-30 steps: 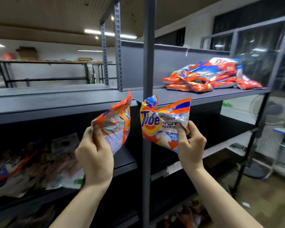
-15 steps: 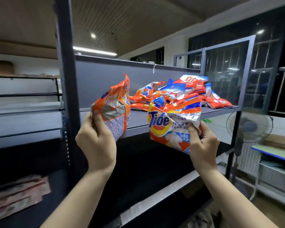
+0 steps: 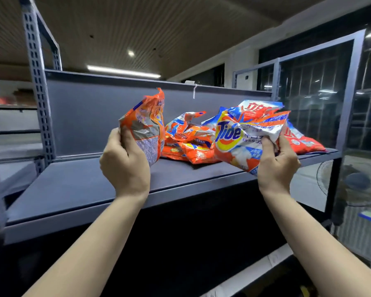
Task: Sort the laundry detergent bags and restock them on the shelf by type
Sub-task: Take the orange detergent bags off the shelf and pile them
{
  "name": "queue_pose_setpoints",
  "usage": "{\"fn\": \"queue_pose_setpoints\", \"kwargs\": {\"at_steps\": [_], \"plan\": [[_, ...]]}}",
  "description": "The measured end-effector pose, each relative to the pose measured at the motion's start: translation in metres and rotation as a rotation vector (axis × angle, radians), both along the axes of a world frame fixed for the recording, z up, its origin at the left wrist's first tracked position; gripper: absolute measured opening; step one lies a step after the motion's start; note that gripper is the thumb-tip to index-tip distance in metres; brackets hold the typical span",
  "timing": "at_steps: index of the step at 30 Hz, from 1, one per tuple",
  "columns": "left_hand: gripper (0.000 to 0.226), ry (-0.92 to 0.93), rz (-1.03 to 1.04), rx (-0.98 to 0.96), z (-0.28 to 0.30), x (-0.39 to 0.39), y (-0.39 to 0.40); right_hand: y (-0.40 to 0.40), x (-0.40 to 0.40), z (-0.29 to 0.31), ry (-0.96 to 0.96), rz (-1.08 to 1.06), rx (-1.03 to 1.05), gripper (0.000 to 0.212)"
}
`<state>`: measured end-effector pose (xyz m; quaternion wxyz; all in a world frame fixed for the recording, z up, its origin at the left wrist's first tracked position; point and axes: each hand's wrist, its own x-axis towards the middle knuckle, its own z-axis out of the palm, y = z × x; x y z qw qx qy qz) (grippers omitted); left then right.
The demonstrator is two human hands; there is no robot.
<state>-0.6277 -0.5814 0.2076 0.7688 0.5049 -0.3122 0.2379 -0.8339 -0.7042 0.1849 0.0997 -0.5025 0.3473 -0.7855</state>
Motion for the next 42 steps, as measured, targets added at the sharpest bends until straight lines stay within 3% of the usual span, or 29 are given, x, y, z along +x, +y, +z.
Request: {"fn": "queue_pose_setpoints", "kwargs": {"at_steps": [6, 12, 15, 18, 20, 26, 29, 31, 33, 34, 36, 39, 42], "plan": [[0.033, 0.008, 0.044, 0.026, 0.01, 0.011, -0.051, -0.085, 0.019, 0.03, 0.03, -0.078, -0.038, 0.022], [0.039, -0.027, 0.111, 0.042, 0.021, 0.025, -0.086, -0.172, 0.051, 0.06, 0.169, -0.157, -0.216, 0.03], [0.036, -0.054, 0.151, 0.029, 0.022, 0.031, -0.096, -0.216, 0.066, 0.065, 0.497, -0.056, -0.282, 0.045], [0.036, -0.067, 0.218, 0.026, 0.029, 0.031, -0.109, -0.262, 0.075, 0.059, 1.016, -0.018, 0.033, 0.049], [0.035, -0.055, 0.275, 0.047, 0.037, 0.032, -0.124, -0.282, 0.078, 0.051, 1.142, 0.124, 0.272, 0.035], [0.032, -0.136, 0.467, 0.195, 0.074, 0.034, -0.204, -0.29, 0.073, 0.042, 1.099, 0.258, 0.24, 0.029], [0.031, -0.308, 0.505, 0.284, 0.091, 0.038, -0.255, -0.291, 0.075, 0.036, 1.093, 0.23, 0.197, 0.03], [0.035, -0.583, 0.522, 0.506, 0.091, 0.041, -0.293, -0.296, 0.077, 0.032, 1.073, 0.239, 0.184, 0.03], [0.038, -0.836, 0.439, 0.903, 0.085, 0.038, -0.325, -0.301, 0.078, 0.027, 1.049, 0.267, 0.182, 0.04], [0.039, -0.888, 0.394, 1.064, 0.084, 0.036, -0.336, -0.3, 0.078, 0.026, 1.046, 0.277, 0.187, 0.046], [0.039, -0.901, 0.429, 1.207, 0.087, 0.034, -0.348, -0.3, 0.077, 0.025, 1.039, 0.292, 0.198, 0.042], [0.036, -0.816, 0.516, 1.219, 0.091, 0.028, -0.352, -0.298, 0.074, 0.025, 1.05, 0.308, 0.193, 0.033], [0.034, -0.79, 0.453, 1.085, 0.087, 0.023, -0.355, -0.296, 0.072, 0.025, 1.032, 0.317, 0.194, 0.03]]}}
